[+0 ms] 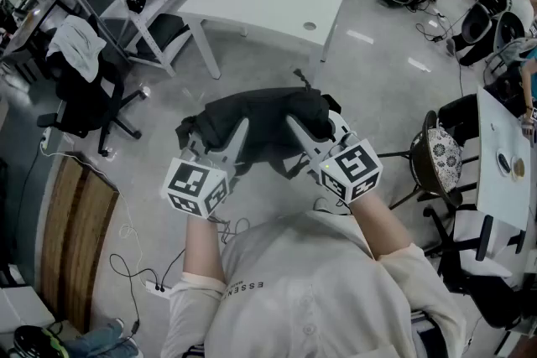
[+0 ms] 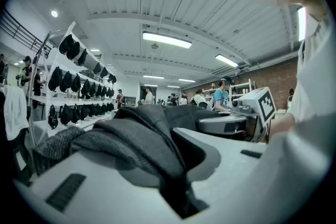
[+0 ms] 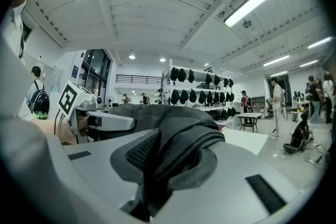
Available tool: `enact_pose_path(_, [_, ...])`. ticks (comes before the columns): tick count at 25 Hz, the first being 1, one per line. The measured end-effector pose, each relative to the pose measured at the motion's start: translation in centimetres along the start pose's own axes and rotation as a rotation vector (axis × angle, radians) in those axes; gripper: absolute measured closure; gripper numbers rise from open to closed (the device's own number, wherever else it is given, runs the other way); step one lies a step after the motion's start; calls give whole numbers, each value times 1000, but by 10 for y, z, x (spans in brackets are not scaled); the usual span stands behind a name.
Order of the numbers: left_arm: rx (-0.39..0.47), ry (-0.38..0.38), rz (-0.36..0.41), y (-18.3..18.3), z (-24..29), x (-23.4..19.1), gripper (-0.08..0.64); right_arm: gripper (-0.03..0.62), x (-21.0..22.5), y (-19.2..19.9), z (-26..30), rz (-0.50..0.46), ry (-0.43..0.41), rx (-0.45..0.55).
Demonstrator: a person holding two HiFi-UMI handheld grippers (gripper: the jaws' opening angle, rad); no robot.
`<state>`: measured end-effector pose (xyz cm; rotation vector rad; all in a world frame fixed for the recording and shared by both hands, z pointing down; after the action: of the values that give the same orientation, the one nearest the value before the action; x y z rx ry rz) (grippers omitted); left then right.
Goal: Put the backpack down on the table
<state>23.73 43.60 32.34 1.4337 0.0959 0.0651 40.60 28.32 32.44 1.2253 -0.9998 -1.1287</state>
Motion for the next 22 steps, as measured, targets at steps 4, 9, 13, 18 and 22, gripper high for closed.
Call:
enact_pose_path(4, [2, 0, -4, 2, 0, -8, 492, 511, -1, 0, 8, -2, 1, -1])
enact_pose_path(9, [-2, 0, -7, 2, 1, -15, 492, 511, -1, 1, 15, 7, 0, -7])
enact_pose_path(13, [-6, -6, -12, 3, 1, -27, 492, 511, -1, 1, 28, 12, -6, -12])
enact_pose_path(18, [-16, -21, -28, 10, 12, -41, 492, 509, 10, 7, 47, 24, -24, -36])
enact_pose_path(22, [-33, -36, -51, 16, 30, -60, 492, 509, 28, 15, 71, 33, -44, -55])
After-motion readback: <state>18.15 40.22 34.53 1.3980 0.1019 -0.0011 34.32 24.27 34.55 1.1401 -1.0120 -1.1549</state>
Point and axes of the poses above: the fingertips, and each gripper's own axes: z forward along the fingers, x to its right, y out of its underside, the point moved 10 cm from there along -z, backward along the fingers, and after that the axes turned 6 degrees about y, right-handed, at the moved point
